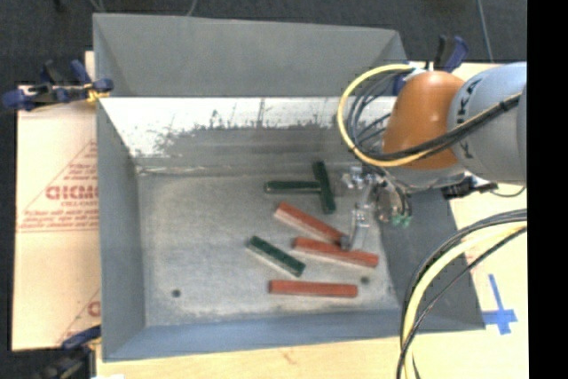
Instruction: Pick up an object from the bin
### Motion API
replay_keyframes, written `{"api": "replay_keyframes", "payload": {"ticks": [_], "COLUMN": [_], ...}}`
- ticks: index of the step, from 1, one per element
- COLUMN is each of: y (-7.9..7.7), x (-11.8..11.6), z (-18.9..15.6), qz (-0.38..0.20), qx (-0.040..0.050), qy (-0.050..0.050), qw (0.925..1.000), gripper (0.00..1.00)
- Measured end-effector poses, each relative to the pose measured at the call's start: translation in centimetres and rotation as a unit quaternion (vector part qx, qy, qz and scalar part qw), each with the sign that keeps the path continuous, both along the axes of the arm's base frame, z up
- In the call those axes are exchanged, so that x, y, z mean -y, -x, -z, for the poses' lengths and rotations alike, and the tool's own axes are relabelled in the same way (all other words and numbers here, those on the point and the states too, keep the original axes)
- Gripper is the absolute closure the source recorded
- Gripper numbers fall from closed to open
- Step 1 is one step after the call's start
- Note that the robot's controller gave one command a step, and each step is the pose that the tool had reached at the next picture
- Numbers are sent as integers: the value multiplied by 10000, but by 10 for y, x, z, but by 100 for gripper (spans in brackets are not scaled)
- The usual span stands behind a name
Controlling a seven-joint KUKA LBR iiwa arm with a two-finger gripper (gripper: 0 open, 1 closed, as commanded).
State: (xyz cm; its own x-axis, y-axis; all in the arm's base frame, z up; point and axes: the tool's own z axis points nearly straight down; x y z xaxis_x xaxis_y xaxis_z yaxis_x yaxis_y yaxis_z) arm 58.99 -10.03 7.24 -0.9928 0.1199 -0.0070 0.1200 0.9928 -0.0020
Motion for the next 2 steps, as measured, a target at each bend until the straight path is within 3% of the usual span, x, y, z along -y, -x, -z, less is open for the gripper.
{"api": "replay_keyframes", "payload": {"ticks": [1, 2], "y": [33, 33], "x": [-15, -15], "z": [1, -2], "qz": [551, 532], "qx": [-8, -21], "qy": [-17, -13], "qw": [9985, 9986], "gripper": [0, 100]}}
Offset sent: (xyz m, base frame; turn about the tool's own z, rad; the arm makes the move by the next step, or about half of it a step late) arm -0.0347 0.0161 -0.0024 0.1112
